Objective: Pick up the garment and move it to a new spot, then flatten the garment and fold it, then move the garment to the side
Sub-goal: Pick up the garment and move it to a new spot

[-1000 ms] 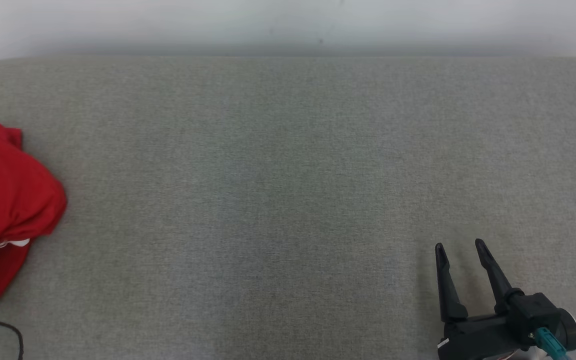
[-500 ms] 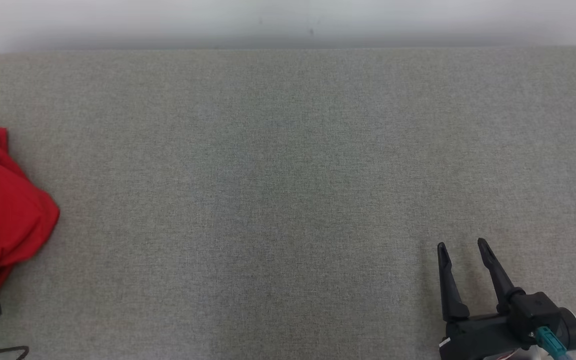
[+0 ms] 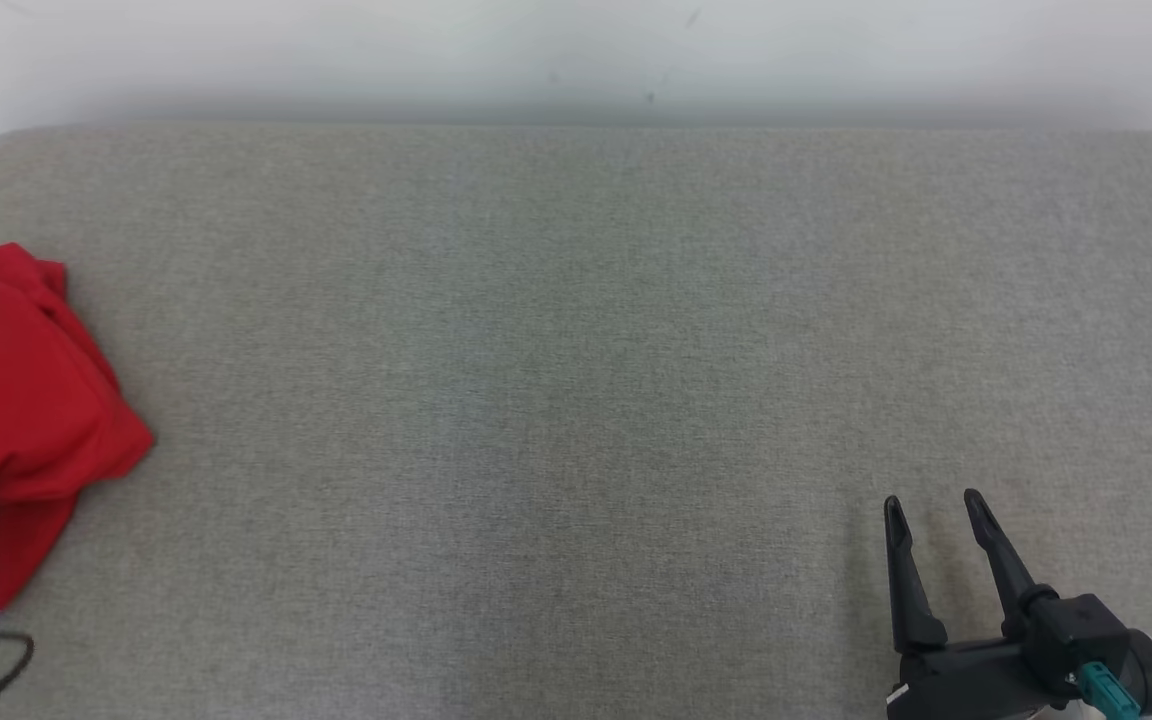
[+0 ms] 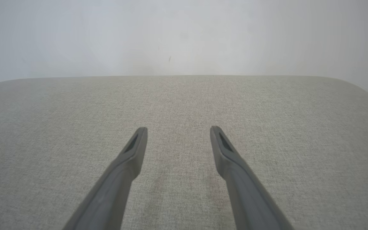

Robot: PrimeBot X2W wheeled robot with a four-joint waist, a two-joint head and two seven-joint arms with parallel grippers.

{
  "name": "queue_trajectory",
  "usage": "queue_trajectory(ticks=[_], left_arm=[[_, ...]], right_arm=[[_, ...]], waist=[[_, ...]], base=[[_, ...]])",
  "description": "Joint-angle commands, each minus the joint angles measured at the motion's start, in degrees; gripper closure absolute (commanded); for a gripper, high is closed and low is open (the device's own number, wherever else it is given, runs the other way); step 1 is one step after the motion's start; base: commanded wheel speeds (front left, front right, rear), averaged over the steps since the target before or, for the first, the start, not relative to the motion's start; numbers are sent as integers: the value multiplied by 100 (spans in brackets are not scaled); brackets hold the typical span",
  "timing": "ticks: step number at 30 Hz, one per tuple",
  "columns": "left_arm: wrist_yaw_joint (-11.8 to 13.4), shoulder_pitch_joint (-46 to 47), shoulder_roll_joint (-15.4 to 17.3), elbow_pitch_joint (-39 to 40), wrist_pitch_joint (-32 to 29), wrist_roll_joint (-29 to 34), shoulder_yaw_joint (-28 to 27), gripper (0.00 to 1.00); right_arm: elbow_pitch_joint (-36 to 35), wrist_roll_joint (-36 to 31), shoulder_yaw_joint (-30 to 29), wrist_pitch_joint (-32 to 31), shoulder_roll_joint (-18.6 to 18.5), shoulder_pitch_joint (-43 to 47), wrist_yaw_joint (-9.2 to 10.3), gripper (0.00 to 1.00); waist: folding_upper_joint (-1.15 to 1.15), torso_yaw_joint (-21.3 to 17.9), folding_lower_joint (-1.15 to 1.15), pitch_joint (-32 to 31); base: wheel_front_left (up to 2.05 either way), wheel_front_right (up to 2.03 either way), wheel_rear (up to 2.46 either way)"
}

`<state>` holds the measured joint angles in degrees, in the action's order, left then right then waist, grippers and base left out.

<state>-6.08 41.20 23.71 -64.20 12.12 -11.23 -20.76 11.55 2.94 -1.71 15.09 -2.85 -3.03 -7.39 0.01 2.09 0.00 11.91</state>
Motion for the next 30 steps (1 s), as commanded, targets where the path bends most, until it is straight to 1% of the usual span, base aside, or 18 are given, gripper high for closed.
queue_trajectory(ticks=[1, 5, 9, 13, 16, 19, 23, 30], left_arm=[[-33, 116, 29, 80, 78, -69, 25, 100], [-97, 334, 28, 400, 248, -140, 104, 100], [-145, 563, -17, 916, 305, -258, 269, 100], [-138, 763, -134, 1609, 312, -490, 647, 100], [-139, 841, -142, 2147, 304, -698, 971, 100], [-141, 884, -174, 2653, 211, -890, 1260, 100], [-141, 916, -231, 3306, 7, -1056, 1532, 100], [-141, 988, -506, 4285, -382, -1231, 2001, 100]], right_arm=[[0, 14, -13, 8, -4, 87, -19, 0], [22, 60, -15, 8, -6, 96, -19, 0], [54, 91, 4, 8, -6, 132, -19, 0], [69, 149, 56, 8, -6, 143, -19, 0], [72, 196, 96, 8, -5, 152, -19, 0], [81, 247, 107, 8, -7, 152, -19, 0], [102, 303, 143, 8, -5, 141, -19, 0], [143, 428, 202, 8, -5, 204, -19, 0]], waist=[[-1, 71, 0, -62], [-1, 158, 0, -158], [-1, 201, 0, -253], [-1, 173, 0, -322], [-1, 92, 0, -356], [-1, -46, 0, -376], [-1, -328, 0, -397], [-1, -914, 0, -466]], base=[[0, 0, 0], [0, 0, 0], [0, 0, 0], [0, 0, 0], [0, 0, 0], [0, 0, 0], [0, 0, 0], [0, 0, 0]])
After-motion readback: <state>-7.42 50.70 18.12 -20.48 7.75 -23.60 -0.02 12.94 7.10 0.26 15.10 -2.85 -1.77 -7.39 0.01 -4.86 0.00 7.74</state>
